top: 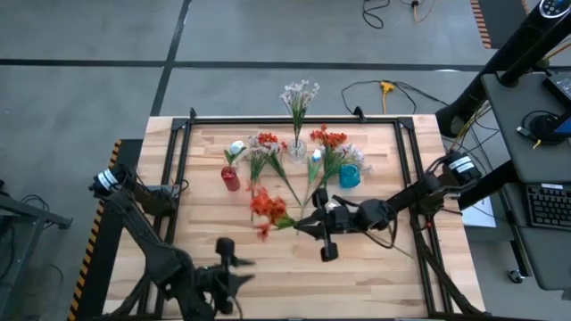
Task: Sort flowers into vase by color
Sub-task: Put the bottom orange flowers into the blue vase
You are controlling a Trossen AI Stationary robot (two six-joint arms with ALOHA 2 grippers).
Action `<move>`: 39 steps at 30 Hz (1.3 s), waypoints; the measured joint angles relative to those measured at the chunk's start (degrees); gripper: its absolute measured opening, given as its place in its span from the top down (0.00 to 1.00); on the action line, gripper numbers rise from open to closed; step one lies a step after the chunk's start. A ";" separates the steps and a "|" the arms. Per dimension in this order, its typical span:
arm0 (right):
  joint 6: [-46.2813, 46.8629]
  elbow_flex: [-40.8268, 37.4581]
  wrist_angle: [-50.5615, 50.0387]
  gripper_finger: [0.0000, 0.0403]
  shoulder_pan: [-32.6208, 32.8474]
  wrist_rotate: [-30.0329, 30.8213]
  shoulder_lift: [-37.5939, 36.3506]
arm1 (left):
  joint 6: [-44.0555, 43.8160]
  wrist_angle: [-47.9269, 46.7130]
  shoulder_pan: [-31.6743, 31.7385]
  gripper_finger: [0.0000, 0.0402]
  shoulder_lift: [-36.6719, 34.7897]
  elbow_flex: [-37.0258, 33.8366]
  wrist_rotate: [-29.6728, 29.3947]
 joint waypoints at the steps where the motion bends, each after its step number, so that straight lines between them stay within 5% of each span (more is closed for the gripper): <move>1: -0.58 0.07 0.10 0.96 0.33 -0.87 -0.37 | 4.18 3.62 -0.03 0.68 -0.20 -0.10 1.05; 6: -3.54 1.27 1.77 0.96 2.64 -4.02 0.20 | 17.22 24.75 0.36 0.73 -0.92 -4.41 4.10; 12: -8.77 5.84 3.55 0.96 4.47 -4.43 5.20 | 30.74 61.96 3.39 0.75 -0.68 -20.08 10.69; 18: -12.72 12.21 4.04 0.96 4.21 -4.00 9.52 | 32.55 92.21 9.00 0.72 -0.81 -32.17 10.43; 32: -17.23 24.18 3.76 0.96 2.92 -3.47 19.97 | 32.20 98.41 13.67 0.45 -0.79 -35.58 10.65; 39: -19.20 25.88 3.97 0.96 2.38 -3.56 20.90 | 32.75 98.27 13.65 0.44 -0.74 -35.58 11.65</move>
